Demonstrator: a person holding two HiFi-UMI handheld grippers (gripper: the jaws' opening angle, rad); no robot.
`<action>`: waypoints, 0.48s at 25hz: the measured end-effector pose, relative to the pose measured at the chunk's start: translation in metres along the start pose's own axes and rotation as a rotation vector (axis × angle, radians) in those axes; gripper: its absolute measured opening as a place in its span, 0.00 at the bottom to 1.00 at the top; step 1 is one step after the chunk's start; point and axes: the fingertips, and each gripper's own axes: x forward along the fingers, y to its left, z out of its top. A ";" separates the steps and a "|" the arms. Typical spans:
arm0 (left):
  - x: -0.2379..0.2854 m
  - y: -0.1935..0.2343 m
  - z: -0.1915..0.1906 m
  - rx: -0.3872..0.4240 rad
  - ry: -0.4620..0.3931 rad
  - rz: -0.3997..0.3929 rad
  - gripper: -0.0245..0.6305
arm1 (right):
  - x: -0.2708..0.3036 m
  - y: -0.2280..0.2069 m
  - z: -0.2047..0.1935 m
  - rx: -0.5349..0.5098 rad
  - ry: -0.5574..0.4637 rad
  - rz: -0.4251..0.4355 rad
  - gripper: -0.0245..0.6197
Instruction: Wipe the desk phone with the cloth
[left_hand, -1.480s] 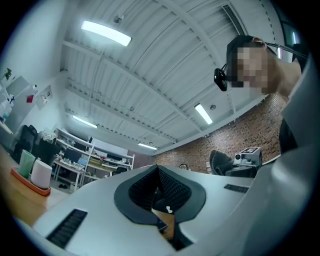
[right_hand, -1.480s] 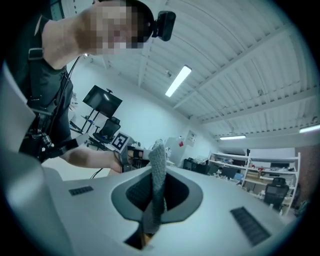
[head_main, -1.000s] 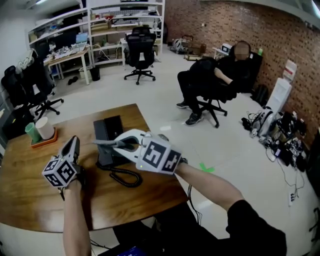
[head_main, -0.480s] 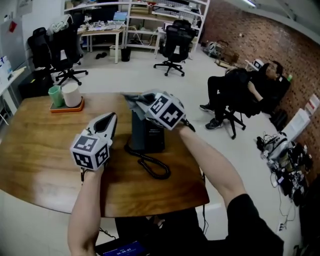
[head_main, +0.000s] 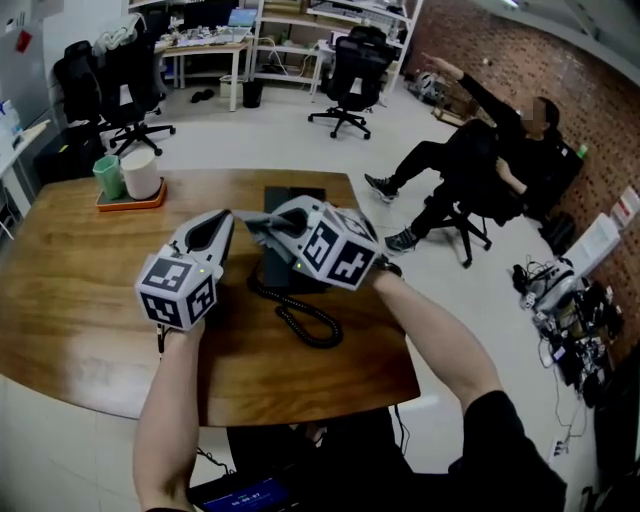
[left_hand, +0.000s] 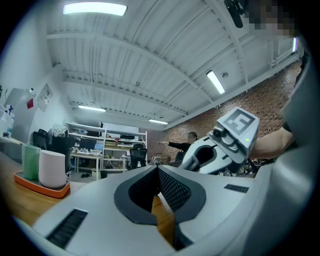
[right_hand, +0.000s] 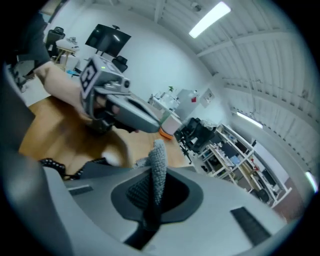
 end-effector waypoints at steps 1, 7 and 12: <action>0.000 0.000 0.000 -0.001 0.001 -0.001 0.02 | -0.005 0.016 0.003 -0.032 -0.009 0.027 0.08; 0.000 0.002 -0.003 -0.005 0.005 -0.005 0.02 | -0.034 0.099 0.001 -0.224 0.033 0.248 0.08; 0.000 0.003 -0.005 -0.006 0.004 -0.006 0.02 | -0.028 0.021 -0.001 -0.100 0.012 0.083 0.08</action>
